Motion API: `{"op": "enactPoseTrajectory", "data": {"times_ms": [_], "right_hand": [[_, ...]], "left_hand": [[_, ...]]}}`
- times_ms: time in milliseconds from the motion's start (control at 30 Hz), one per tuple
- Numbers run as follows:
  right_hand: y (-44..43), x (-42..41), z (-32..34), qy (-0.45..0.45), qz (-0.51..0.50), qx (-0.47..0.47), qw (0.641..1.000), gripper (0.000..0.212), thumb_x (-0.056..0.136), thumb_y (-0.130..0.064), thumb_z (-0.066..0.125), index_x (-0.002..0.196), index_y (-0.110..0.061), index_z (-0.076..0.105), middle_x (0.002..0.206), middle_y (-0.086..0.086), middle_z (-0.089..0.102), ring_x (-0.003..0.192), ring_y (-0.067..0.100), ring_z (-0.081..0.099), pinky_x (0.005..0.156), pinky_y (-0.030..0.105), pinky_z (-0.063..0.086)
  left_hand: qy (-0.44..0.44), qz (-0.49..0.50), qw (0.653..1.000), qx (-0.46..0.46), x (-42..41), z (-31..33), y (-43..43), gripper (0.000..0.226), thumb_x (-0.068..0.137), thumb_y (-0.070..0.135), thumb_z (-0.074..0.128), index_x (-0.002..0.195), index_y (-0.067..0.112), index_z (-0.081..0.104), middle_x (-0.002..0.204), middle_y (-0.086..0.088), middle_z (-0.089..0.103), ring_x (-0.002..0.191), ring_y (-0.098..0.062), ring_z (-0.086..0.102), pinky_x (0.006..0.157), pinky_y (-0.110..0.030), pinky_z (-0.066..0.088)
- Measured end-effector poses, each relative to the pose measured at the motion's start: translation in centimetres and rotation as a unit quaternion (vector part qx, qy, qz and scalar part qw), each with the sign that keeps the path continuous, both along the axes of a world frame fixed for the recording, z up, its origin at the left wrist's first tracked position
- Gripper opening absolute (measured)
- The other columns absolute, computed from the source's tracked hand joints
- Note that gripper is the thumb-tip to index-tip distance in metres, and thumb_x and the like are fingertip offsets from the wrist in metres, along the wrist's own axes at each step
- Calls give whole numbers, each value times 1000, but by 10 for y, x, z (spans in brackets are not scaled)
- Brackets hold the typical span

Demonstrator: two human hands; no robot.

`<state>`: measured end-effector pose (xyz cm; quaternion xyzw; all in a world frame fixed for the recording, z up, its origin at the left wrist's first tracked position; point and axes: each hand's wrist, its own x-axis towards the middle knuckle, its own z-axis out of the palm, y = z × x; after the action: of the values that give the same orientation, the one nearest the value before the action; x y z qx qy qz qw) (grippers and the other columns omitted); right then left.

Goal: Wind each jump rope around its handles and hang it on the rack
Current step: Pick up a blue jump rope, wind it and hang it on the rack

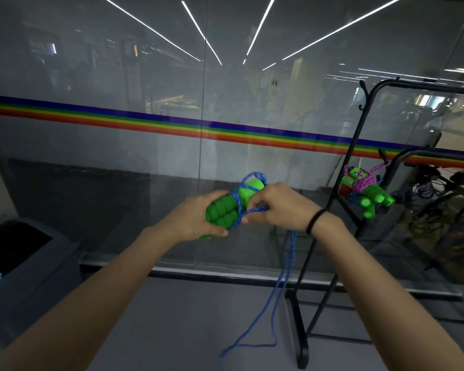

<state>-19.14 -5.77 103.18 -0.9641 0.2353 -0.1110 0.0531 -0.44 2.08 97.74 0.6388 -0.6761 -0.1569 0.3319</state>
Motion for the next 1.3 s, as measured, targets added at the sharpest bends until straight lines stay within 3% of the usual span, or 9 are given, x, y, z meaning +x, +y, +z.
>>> {"op": "enactPoseTrajectory", "data": {"times_ms": [200,333,467,533,600,767,867,1100,1300], "right_hand": [[-20,8,13,-97,45,124,987,17,68,-30,78,69,-15,71,67,0,69,62,3,58,63,20,45],[-27,9,4,-156,87,338,924,9,75,-19,72,67,-19,69,52,-12,64,47,-4,54,52,6,42],[-26,-2,-28,-316,-3,496,809,52,6,-59,84,33,-21,63,37,-9,59,35,-1,55,38,11,44],[-33,5,-41,-377,1,491,785,37,45,-40,86,31,-20,59,30,-8,50,28,1,48,31,13,39],[-37,18,-49,-356,-18,461,813,51,90,-6,50,41,-19,55,31,-8,43,28,-2,38,31,10,30],[-18,18,-44,-165,-45,347,922,37,100,-25,33,72,-16,56,52,-6,40,43,3,36,43,11,31],[-8,22,-31,-49,-57,203,976,32,98,-26,36,86,-13,63,61,-8,47,56,4,44,55,16,36],[1,15,-4,86,-1,49,995,27,91,-29,52,76,-7,61,62,-1,47,63,15,45,56,25,33],[-14,15,13,35,60,111,991,20,71,-40,74,67,-21,69,54,-12,59,53,-1,51,56,16,37]], "left_hand": [[-199,-81,971,107,-14,32,3,62,65,28,82,120,34,54,79,20,54,82,-11,54,68,-26,43],[-77,-184,973,120,-10,46,7,50,64,12,82,109,20,62,82,14,65,74,-5,58,67,-20,46],[84,-182,977,77,-8,42,10,56,64,3,81,115,14,63,91,9,70,79,-4,64,69,-19,51],[141,-143,978,60,-6,38,9,50,65,4,81,109,20,65,86,13,70,79,-2,65,68,-16,50],[173,-99,979,47,-1,34,7,38,66,6,80,98,20,67,78,12,71,75,-6,66,65,-18,52],[239,-22,971,17,3,25,1,30,70,-1,76,90,15,63,75,1,71,63,-12,68,61,-23,57],[153,43,987,10,5,14,-3,32,64,12,83,91,11,66,81,-5,72,70,-16,67,66,-29,55],[-62,125,990,35,11,9,-9,43,56,30,86,93,21,67,88,0,70,88,-21,65,80,-36,53],[-259,-30,960,99,-1,32,-3,36,59,26,84,89,22,64,71,9,56,72,-14,56,63,-27,43]]}}
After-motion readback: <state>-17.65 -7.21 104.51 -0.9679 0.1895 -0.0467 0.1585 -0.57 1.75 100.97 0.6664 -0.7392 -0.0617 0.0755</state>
